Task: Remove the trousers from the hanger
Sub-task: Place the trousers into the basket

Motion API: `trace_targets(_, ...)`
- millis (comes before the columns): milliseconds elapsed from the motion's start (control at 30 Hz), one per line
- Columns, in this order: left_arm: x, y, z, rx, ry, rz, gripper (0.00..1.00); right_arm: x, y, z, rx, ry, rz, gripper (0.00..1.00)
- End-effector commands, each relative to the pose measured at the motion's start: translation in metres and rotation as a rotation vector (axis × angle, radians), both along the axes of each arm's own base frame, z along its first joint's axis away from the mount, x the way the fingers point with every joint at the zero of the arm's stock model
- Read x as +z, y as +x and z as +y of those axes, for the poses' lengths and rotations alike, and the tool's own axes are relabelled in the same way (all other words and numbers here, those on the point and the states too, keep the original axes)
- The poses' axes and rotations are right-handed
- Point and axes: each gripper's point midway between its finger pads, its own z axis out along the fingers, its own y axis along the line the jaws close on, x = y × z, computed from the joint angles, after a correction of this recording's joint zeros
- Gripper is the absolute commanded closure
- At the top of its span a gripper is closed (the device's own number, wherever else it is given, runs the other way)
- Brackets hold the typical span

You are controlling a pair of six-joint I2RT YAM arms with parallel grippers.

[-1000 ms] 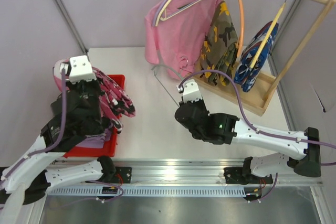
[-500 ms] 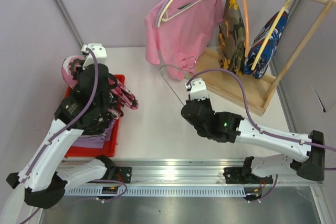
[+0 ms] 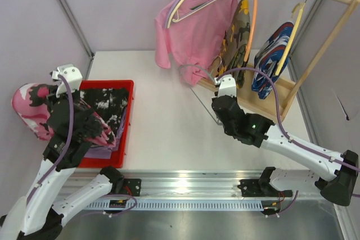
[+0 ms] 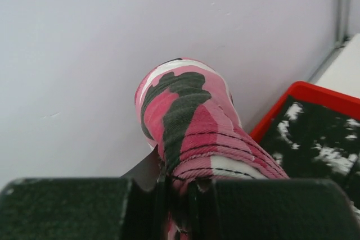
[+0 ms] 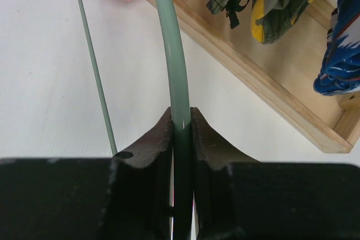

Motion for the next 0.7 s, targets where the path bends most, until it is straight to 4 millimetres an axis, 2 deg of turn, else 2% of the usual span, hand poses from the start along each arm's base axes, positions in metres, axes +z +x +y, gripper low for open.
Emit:
trace_targets(0,0.014,-0.031,0.02,0.153,-0.046,-0.021,1.0,0.021,0.004,0.004,0.019,0.086,-0.053,1.0)
trace_targets(100,0.01,-0.03,0.022,0.188,0.016,0.056,1.0,0.018,0.004,0.003,0.019,0.092,-0.045,1.0)
trace_targets(300,0.007,-0.043,0.036,0.268,0.066,0.124,1.0,0.016,0.003,0.001,0.013,0.102,-0.038,1.0)
trace_targets(500,-0.013,-0.044,0.043,0.328,0.116,0.204,1.0,0.016,0.005,0.0,0.016,0.087,-0.036,1.0)
trace_targets(667,-0.001,-0.048,0.049,0.337,0.128,0.204,1.0,0.013,0.008,0.0,0.015,0.091,-0.028,1.0)
